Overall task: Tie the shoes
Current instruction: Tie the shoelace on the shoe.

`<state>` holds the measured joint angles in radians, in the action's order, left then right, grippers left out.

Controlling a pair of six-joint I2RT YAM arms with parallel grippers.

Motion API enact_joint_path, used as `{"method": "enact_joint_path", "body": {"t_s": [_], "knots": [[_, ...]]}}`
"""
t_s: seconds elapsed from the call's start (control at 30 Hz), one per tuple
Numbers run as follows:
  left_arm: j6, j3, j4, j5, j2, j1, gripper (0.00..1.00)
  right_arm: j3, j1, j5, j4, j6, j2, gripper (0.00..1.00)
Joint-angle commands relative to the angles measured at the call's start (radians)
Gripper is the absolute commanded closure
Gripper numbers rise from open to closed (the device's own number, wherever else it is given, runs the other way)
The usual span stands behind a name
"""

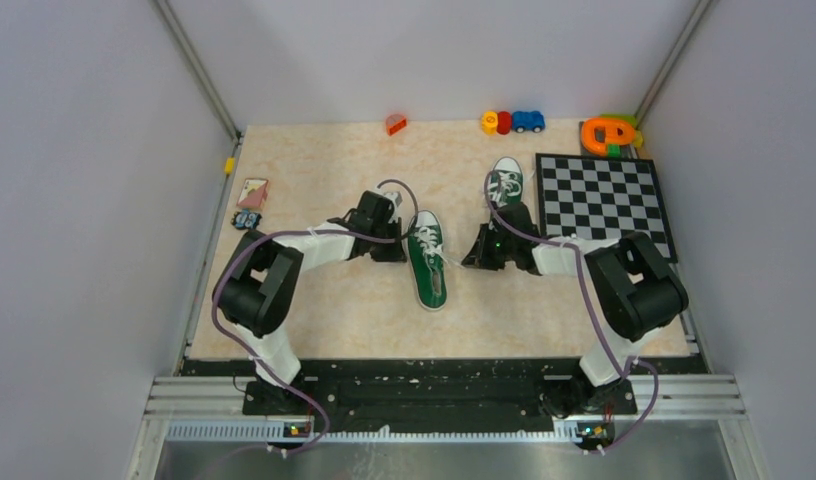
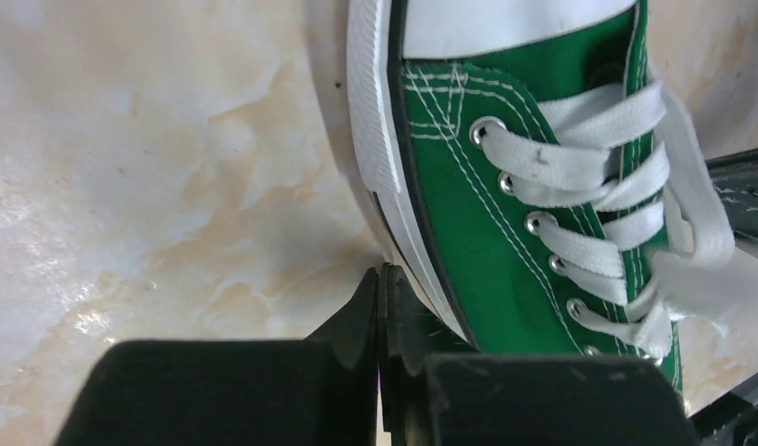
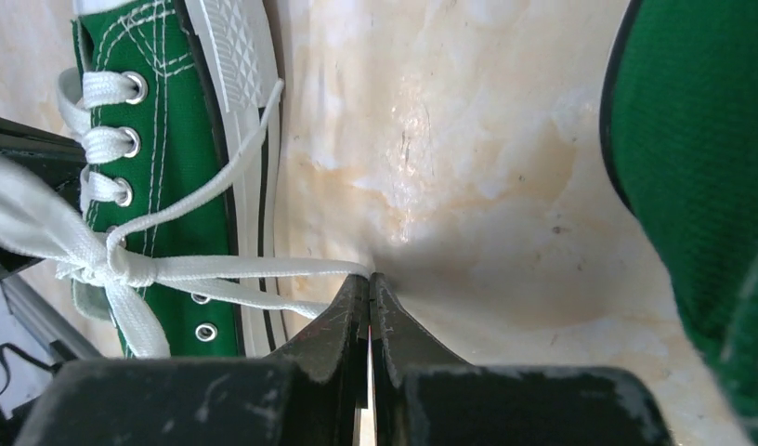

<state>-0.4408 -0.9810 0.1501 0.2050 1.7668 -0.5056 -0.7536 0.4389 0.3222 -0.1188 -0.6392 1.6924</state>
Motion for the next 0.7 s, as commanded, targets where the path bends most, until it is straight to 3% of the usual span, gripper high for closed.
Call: {"method": "enact_joint_path", "body": {"t_s": [0.0,0.23,0.47,0.53,0.6,0.67], "knots": [[-0.050,0.006,0.049,-0.069,0.049,0.020,1.00,-0.037,0.016,-0.127,0.066,0.075,-0.015,1.00],[-0.066,0.029,0.014,-0.045,0.063,0.025,1.00,-0.027,0.029,-0.165,0.067,0.104,-0.028,1.00],[-0.099,0.165,-0.141,-0.049,-0.179,0.028,0.99,-0.036,0.032,-0.110,0.042,0.100,-0.069,1.00],[-0.119,0.197,-0.203,-0.040,-0.243,0.029,0.85,-0.044,0.035,-0.109,0.047,0.103,-0.077,1.00],[-0.168,0.225,-0.243,-0.029,-0.294,0.029,0.64,-0.053,0.036,-0.111,0.055,0.104,-0.085,1.00],[-0.245,0.261,-0.304,-0.017,-0.338,0.028,0.37,-0.056,0.038,-0.112,0.058,0.106,-0.090,1.00]]}}
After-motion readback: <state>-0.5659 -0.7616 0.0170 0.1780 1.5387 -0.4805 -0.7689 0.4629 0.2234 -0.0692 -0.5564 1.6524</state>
